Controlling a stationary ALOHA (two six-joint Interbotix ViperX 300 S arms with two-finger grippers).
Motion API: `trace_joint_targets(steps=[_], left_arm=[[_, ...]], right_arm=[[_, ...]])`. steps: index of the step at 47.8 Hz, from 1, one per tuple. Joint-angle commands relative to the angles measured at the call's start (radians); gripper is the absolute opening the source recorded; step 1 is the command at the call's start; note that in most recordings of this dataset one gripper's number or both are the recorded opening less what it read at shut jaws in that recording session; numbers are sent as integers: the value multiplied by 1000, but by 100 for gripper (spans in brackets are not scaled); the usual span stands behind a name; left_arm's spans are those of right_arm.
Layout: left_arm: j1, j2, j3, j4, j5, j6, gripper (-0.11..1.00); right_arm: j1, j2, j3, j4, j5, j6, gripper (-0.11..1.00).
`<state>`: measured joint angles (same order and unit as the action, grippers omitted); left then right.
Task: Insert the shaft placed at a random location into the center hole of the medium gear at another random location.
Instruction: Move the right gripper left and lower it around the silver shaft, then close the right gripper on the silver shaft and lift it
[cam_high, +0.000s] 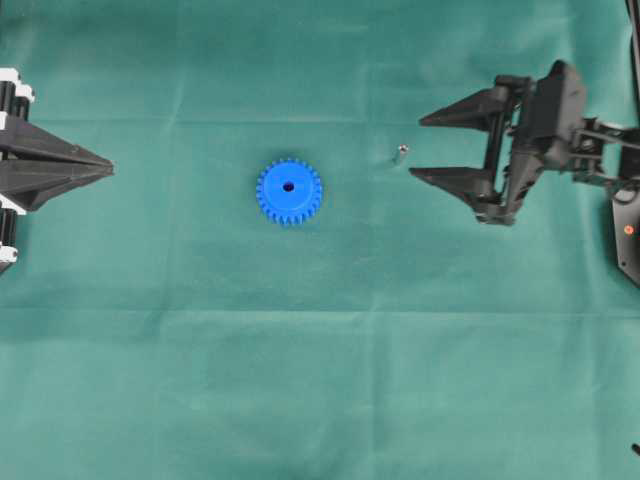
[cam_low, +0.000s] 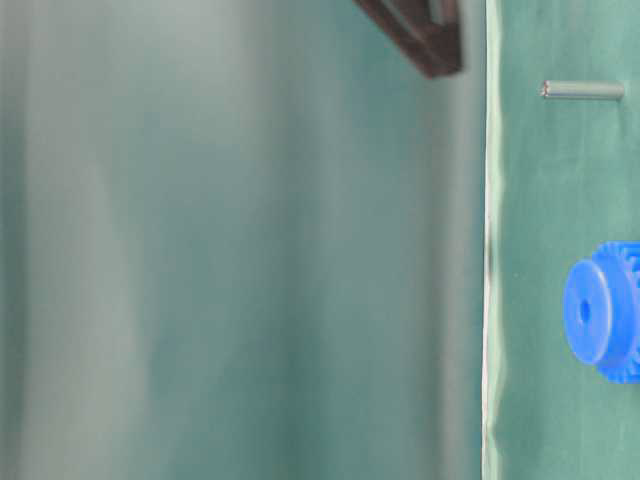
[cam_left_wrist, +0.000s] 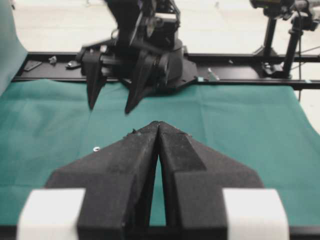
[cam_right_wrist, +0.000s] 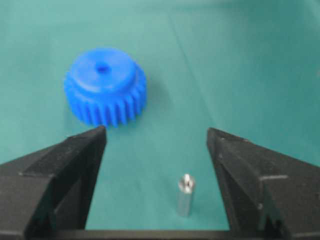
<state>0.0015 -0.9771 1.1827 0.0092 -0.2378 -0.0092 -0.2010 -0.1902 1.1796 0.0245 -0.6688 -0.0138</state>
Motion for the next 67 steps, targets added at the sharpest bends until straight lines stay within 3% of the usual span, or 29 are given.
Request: trace_joint_targets(steps=[1, 20, 39, 43, 53, 67], left_arm=[[0, 5, -26, 3, -6, -2, 0], [2, 5, -26, 5, 5, 0, 0], [2, 5, -26, 5, 15, -2, 0], [2, 5, -26, 5, 17, -2, 0], [2, 5, -26, 5, 20, -2, 0], [2, 5, -26, 5, 28, -2, 0]], right_arm=[[-9, 60, -25, 11, -57, 0, 84], [-20, 244, -52, 52, -147, 0, 83], [-20, 279, -64, 55, -163, -2, 79], [-20, 281, -64, 55, -160, -2, 70], [-20, 284, -63, 55, -143, 0, 16], [-20, 281, -64, 55, -141, 0, 14]])
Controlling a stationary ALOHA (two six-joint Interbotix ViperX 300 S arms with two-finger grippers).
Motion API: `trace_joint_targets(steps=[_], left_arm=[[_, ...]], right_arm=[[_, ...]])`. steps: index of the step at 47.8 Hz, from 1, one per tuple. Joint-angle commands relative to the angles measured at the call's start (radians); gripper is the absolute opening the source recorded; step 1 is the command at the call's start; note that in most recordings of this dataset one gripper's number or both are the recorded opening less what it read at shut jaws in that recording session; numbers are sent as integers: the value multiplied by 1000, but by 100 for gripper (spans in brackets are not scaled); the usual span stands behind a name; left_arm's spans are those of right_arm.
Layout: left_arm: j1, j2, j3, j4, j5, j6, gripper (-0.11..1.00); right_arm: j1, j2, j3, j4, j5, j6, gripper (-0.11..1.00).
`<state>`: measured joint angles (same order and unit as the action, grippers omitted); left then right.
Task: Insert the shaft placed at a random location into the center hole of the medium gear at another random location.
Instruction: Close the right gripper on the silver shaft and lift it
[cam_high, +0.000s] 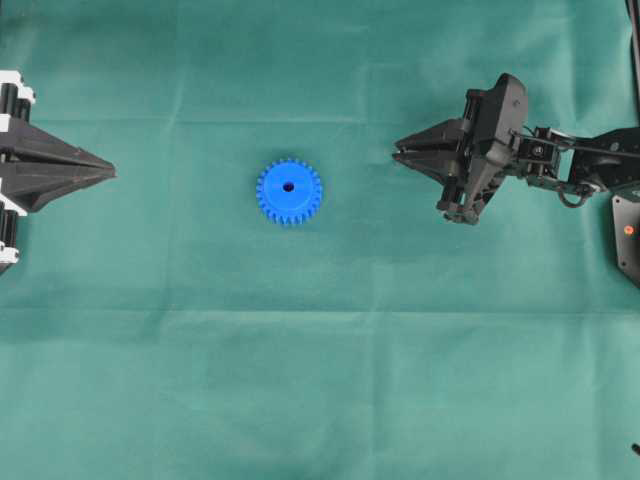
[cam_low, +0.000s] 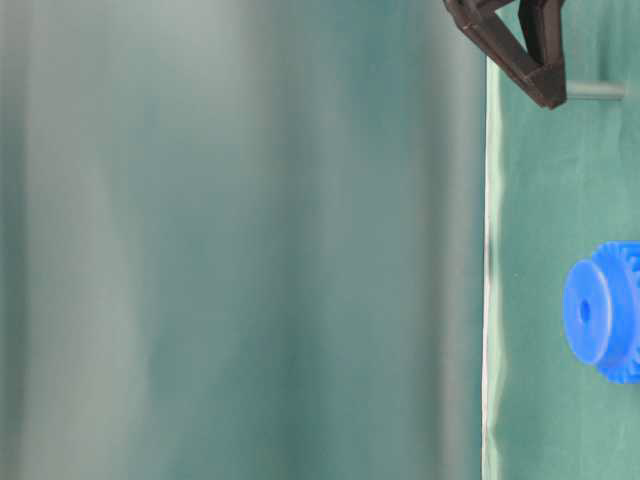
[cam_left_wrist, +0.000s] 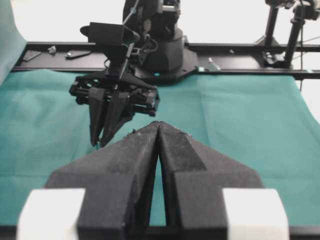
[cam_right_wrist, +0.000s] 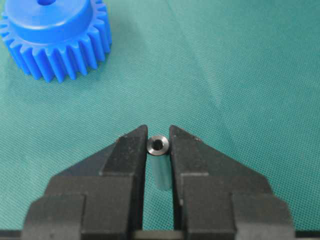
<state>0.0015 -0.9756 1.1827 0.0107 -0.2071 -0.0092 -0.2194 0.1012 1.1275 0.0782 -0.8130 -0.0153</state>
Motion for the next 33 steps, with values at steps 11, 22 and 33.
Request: trace_joint_targets(steps=[11, 22, 33], left_arm=[[2, 3, -26, 3, -2, -3, 0], [2, 3, -26, 3, -3, -3, 0], [2, 3, -26, 3, -2, -3, 0]], right_arm=[[-2, -95, -18, 2, 81, 2, 14], [-2, -236, -57, -2, 259, -5, 14], [0, -264, -63, -5, 295, -14, 14]])
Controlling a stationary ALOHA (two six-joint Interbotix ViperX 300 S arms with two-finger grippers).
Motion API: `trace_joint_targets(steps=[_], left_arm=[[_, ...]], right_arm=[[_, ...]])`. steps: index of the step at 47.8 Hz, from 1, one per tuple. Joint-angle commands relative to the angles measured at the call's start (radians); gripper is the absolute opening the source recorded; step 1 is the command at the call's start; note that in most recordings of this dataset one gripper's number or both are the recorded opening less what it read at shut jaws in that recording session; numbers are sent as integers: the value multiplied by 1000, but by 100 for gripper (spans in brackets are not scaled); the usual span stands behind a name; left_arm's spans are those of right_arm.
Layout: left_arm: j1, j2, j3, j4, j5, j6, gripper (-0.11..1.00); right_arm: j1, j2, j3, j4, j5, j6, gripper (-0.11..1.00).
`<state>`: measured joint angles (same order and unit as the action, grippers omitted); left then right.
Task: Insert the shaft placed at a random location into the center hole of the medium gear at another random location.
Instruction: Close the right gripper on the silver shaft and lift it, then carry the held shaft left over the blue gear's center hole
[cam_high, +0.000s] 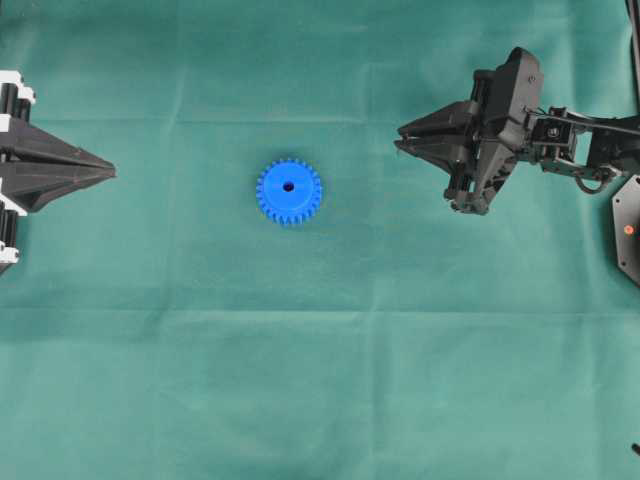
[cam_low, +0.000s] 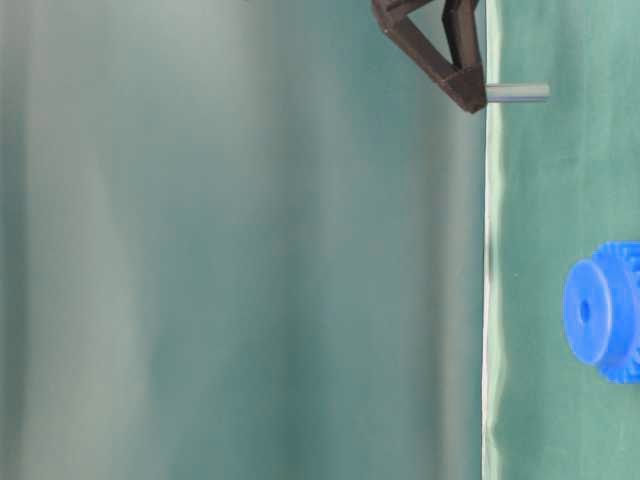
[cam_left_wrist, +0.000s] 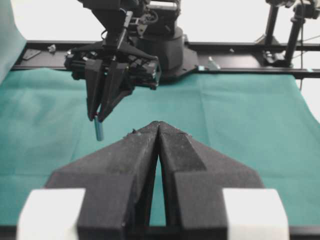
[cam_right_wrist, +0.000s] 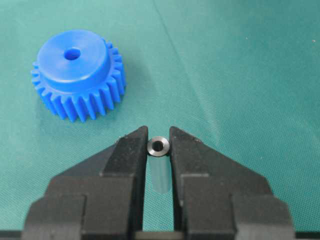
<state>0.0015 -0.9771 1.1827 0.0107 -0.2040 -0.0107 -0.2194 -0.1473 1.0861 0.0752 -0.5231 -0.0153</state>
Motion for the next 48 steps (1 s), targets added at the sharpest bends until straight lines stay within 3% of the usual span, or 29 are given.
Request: trace_joint_targets(steps=[1, 20, 48], left_arm=[[2, 5, -26, 3, -5, -2, 0], [2, 6, -26, 3, -5, -2, 0], [2, 8, -26, 2, -5, 0, 0]], right_arm=[[0, -15, -21, -2, 5, -14, 14], [14, 20, -66, 0, -2, -14, 14], [114, 230, -374, 0, 46, -14, 14]])
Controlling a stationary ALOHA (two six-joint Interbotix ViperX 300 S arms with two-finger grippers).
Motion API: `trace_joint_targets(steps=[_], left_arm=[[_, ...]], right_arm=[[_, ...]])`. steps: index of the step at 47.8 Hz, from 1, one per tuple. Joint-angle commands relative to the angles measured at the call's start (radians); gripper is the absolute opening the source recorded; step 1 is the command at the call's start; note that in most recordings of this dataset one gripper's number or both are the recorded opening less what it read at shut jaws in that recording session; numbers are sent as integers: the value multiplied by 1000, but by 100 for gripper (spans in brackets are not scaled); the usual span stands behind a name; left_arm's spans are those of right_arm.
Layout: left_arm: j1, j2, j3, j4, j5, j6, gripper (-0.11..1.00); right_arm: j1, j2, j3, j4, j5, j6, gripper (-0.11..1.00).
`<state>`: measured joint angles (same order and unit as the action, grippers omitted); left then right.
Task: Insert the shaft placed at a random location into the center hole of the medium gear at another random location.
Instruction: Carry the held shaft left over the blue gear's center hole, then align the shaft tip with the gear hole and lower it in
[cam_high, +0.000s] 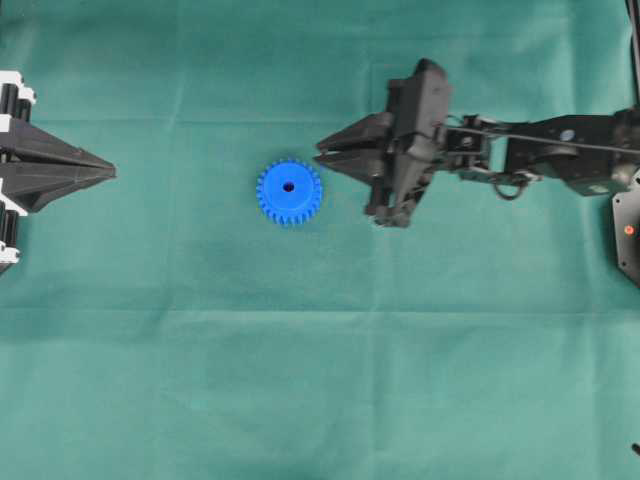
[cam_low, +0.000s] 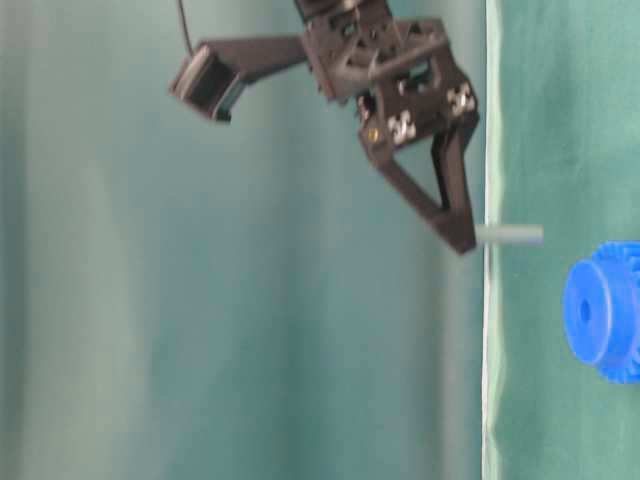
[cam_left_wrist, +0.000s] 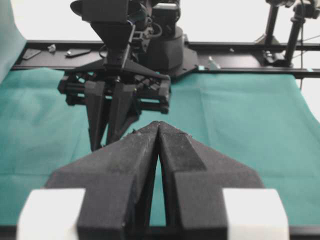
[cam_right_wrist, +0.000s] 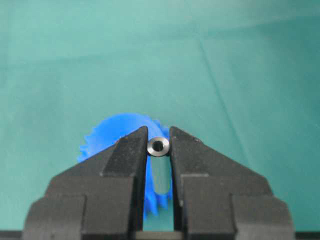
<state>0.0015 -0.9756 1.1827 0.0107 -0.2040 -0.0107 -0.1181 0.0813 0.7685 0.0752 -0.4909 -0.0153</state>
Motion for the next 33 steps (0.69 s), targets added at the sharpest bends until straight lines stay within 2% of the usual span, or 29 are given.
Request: trace_joint_targets(steps=[1, 16, 33], left_arm=[[2, 6, -26, 3, -5, 0, 0], [0, 5, -26, 3, -5, 2, 0], [2, 3, -26, 3, 3, 2, 0]], right_arm=[[15, 8, -66, -2, 17, -15, 14], [44, 72, -160, -2, 48, -14, 14], [46, 80, -156, 2, 49, -14, 14]])
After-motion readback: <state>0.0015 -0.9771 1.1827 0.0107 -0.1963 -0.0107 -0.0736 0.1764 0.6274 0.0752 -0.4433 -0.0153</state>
